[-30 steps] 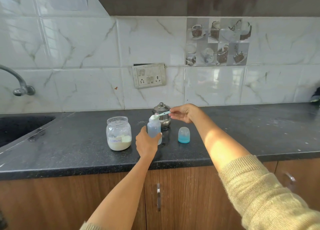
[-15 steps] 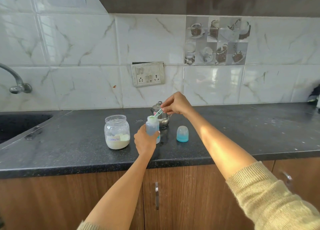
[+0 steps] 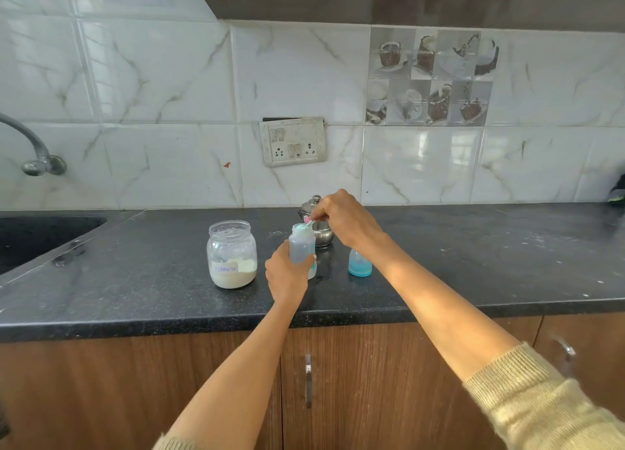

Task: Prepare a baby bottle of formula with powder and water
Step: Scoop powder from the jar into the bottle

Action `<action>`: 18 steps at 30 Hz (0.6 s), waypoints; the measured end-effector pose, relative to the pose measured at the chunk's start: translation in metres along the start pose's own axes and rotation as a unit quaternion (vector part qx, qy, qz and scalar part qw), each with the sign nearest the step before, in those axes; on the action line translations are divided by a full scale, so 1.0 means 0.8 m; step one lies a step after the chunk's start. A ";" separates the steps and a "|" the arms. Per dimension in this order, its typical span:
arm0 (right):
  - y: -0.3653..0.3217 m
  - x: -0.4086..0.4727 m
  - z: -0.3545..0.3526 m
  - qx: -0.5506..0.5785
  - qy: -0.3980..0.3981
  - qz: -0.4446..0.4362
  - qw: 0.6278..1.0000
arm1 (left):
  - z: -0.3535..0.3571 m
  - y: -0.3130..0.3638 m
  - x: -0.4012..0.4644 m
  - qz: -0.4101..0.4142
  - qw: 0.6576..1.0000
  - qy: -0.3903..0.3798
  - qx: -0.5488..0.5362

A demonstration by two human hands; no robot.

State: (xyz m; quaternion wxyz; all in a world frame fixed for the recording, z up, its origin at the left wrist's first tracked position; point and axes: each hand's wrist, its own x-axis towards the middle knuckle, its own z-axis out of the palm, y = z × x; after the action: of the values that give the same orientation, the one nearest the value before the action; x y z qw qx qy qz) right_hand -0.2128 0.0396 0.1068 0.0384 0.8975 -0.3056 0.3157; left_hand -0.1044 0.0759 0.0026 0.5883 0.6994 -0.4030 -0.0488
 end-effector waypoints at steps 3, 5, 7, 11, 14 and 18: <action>0.005 0.010 0.004 0.055 0.026 0.040 0.997 | -0.001 0.000 0.000 -0.002 1.000 -0.002 0.003; 0.013 0.017 0.006 0.122 0.059 0.103 0.985 | -0.002 0.001 -0.001 -0.006 1.000 -0.003 0.005; 0.023 0.023 0.008 0.217 0.069 0.206 0.952 | -0.003 0.001 -0.001 -0.008 1.000 -0.004 0.003; 0.035 0.023 0.007 0.465 0.016 0.403 0.788 | -0.002 0.000 -0.001 -0.009 1.000 -0.005 0.010; 0.040 0.014 0.010 0.571 -0.012 0.447 0.688 | -0.001 0.000 -0.001 -0.013 1.000 -0.003 0.006; 0.047 0.003 0.015 0.638 -0.006 0.457 0.620 | 0.001 -0.001 -0.001 -0.012 1.000 -0.002 0.005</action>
State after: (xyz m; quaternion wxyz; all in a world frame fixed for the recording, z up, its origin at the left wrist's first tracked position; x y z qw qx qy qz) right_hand -0.2267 0.0045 0.0943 -0.6948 0.4436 -0.3981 0.4025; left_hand -0.1044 0.0758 0.0013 0.5834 0.7071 -0.3957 -0.0549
